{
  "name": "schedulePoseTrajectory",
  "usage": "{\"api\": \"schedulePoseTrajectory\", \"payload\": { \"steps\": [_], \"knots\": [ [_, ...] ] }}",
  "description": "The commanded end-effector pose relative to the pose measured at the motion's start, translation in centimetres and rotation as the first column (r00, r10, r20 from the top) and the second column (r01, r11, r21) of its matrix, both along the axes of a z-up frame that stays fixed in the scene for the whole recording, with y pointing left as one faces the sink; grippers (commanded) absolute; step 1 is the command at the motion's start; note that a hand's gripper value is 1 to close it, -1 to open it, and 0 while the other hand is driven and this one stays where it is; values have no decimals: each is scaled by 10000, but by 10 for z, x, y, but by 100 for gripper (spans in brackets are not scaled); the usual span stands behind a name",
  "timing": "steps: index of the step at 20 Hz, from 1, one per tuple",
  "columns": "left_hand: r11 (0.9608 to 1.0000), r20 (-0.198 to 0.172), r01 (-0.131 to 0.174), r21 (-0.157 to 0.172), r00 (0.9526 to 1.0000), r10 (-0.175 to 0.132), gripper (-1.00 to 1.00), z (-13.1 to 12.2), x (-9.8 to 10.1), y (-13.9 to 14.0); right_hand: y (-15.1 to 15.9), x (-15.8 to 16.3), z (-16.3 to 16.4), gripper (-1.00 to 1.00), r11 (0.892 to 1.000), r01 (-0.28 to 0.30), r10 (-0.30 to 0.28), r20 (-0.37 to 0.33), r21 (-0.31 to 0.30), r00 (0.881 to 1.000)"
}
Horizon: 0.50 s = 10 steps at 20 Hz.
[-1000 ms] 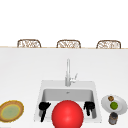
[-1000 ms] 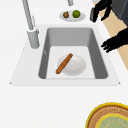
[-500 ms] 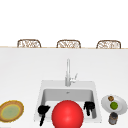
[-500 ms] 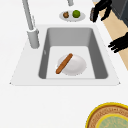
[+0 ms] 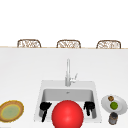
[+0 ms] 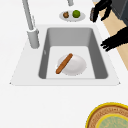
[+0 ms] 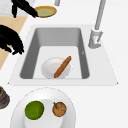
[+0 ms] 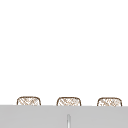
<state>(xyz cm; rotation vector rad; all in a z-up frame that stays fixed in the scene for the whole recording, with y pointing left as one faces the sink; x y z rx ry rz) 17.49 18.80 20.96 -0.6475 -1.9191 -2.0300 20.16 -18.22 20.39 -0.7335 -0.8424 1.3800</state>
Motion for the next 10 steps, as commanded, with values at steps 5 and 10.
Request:
{"api": "schedulePoseTrajectory", "payload": {
  "steps": [5, 10],
  "knots": [
    [9991, -3, 420, 16, 9991, -420, -100, 0, 47, -14, 0, 0, 0, 0, 10000, 0, 0, 0, 0, 10000],
    [9927, -52, 1206, -46, 9927, -1207, -100, 0, 44, -17, 0, 0, 0, 0, 10000, 0, 0, 0, 0, 10000]
  ]
}}
